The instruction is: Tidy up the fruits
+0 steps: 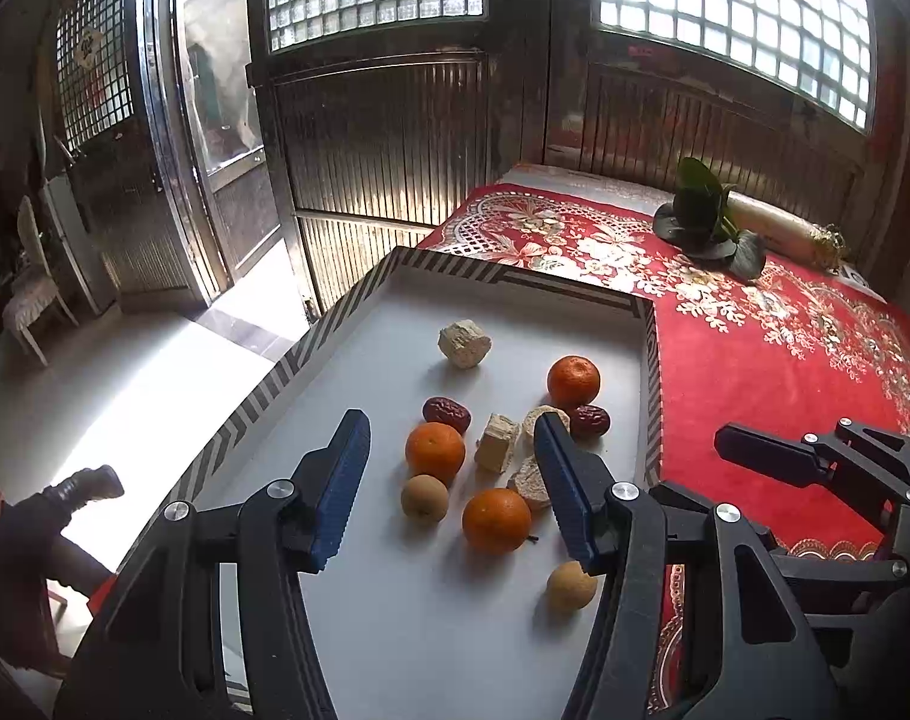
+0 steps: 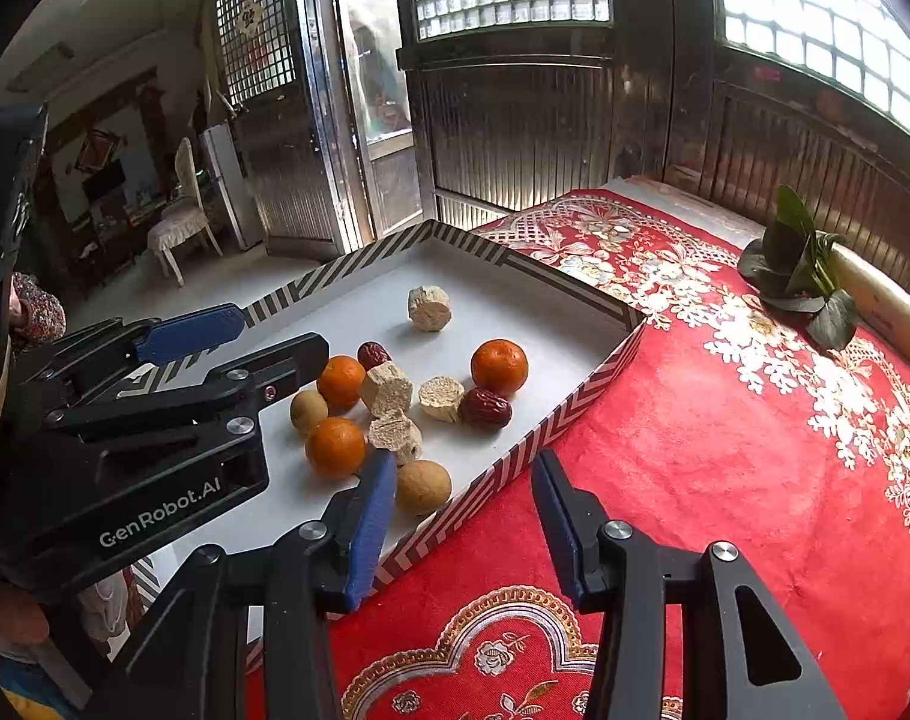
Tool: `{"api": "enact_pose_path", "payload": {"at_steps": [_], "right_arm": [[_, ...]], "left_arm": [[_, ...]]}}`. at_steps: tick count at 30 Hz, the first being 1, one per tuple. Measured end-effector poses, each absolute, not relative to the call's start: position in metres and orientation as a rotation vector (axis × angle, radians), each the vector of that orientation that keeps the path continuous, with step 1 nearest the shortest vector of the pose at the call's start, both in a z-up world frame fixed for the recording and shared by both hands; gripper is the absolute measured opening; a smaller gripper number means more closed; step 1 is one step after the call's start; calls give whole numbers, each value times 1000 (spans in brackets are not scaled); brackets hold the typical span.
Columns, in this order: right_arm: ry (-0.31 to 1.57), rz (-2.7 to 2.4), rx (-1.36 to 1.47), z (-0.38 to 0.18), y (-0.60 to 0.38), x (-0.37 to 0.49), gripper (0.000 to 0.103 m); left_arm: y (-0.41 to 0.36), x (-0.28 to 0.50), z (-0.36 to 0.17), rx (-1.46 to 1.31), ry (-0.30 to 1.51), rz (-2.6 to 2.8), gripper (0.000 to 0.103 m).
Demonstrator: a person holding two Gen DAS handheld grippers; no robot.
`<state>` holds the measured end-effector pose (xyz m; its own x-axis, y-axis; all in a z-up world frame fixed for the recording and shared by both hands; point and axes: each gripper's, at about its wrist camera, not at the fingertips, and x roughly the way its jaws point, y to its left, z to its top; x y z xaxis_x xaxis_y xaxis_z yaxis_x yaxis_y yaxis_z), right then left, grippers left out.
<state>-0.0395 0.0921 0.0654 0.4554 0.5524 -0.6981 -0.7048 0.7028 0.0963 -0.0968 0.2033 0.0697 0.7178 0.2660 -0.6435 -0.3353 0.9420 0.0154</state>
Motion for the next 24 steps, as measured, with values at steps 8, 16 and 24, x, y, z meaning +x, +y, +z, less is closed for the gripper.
{"api": "enact_pose_path", "payload": {"at_steps": [8, 16, 24], "right_arm": [[777, 790, -225, 65, 94, -39, 45], [777, 800, -233, 66, 97, -39, 45], [768, 811, -226, 66, 97, -39, 46]], "left_arm": [[200, -99, 68, -82, 693, 345, 57], [199, -103, 72, -70, 679, 363, 57], [201, -107, 70, -74, 675, 383, 57]]}}
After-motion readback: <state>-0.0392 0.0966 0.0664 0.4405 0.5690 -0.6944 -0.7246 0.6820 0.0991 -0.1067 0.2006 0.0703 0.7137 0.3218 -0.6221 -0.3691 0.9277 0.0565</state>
